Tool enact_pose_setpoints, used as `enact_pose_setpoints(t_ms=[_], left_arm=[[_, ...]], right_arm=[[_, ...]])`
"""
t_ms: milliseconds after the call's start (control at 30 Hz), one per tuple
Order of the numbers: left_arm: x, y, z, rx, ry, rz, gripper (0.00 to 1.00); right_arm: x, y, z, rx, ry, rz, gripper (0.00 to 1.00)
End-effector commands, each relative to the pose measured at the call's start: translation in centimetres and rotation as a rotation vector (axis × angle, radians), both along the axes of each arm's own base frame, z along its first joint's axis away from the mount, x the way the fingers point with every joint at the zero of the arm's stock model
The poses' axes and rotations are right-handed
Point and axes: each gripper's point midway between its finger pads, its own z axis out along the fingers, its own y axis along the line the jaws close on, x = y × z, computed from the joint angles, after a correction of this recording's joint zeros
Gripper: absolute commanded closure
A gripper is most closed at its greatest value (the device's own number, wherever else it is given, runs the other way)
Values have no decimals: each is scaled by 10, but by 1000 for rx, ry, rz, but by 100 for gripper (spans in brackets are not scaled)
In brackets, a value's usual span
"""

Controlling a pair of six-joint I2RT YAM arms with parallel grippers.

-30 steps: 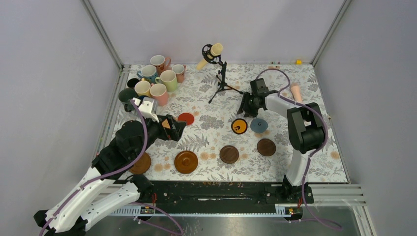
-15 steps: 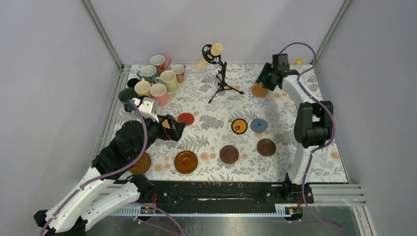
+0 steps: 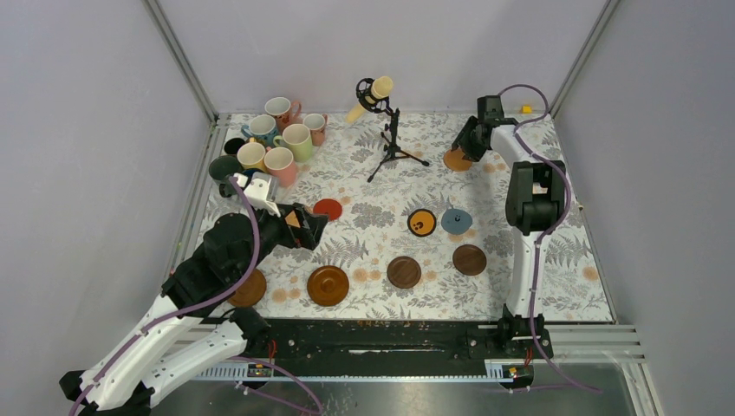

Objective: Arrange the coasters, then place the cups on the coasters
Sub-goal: Move the coaster to the center of the board.

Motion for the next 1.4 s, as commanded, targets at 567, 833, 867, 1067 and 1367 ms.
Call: enact_pose_setpoints(t_ms=[567,833,867,1067,1367], left_arm=[[4,-3,12,-26,-43,0,1],[3,-4,13,-32,-44,-3,1],[3,-4,13,-33,-44,-4,1],[2,-2,14,-35,-50,-2,1],[2,0,16,-38,-56,8,1]], right_arm=[[-29,23,-22,75,155,-8,52],[-54,36,-21,93,161,41,52],[-57,37,-23,95,166,49,52],[-76,57,-26,134,171,94,53],[-105,79,-24,176,147,75,53]])
